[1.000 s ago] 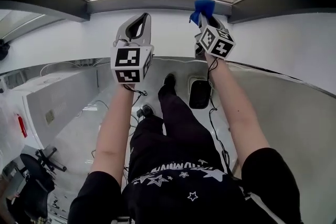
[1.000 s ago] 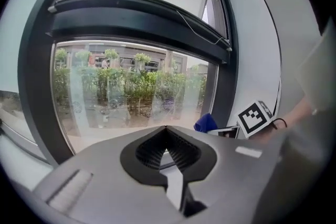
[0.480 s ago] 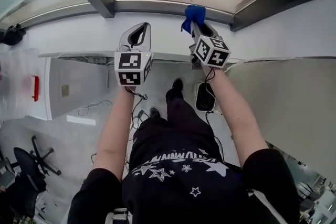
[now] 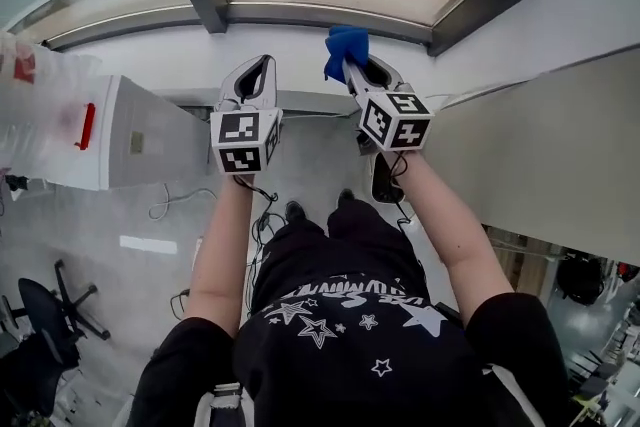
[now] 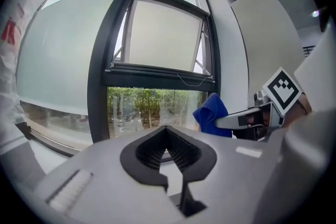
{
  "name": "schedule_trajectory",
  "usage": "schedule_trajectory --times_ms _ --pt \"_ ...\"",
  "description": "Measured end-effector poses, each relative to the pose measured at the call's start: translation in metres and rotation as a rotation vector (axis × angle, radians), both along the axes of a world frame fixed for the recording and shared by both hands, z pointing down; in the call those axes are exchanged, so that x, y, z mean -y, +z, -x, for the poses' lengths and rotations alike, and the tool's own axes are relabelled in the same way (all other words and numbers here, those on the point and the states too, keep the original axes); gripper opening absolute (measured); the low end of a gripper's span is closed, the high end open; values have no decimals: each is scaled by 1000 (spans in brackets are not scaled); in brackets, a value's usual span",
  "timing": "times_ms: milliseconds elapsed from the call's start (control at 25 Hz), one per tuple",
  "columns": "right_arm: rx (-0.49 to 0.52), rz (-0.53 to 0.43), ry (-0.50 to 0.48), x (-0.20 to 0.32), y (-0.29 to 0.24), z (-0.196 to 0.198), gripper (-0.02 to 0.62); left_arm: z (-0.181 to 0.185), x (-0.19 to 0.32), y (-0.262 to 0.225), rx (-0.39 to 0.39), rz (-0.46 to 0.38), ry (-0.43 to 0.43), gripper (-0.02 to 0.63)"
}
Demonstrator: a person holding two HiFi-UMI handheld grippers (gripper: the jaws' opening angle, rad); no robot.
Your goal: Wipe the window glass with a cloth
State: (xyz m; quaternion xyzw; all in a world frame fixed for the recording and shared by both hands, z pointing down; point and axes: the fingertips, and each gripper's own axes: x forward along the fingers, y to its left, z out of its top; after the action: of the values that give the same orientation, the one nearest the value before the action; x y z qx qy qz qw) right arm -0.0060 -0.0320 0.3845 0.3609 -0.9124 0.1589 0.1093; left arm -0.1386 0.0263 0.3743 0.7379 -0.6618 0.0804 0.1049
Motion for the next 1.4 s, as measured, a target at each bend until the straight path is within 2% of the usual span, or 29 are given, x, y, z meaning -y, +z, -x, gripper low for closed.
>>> schedule_trajectory --times_ms 280,520,800,1040,1400 --pt "30 30 -159 -47 -19 11 75 -7 -46 -21 19 -19 -66 8" --pt "73 -17 -297 -76 -53 -4 75 -17 -72 -37 36 -28 -172 9" --pt "98 -24 -363 -100 -71 -67 75 -92 -104 -44 3 -38 -232 9" --pt "125 -26 -421 -126 -77 -111 75 -156 -138 -56 54 -61 -239 9" --pt "151 -53 -534 -191 -88 -180 75 -240 -186 -55 38 -69 -264 9"
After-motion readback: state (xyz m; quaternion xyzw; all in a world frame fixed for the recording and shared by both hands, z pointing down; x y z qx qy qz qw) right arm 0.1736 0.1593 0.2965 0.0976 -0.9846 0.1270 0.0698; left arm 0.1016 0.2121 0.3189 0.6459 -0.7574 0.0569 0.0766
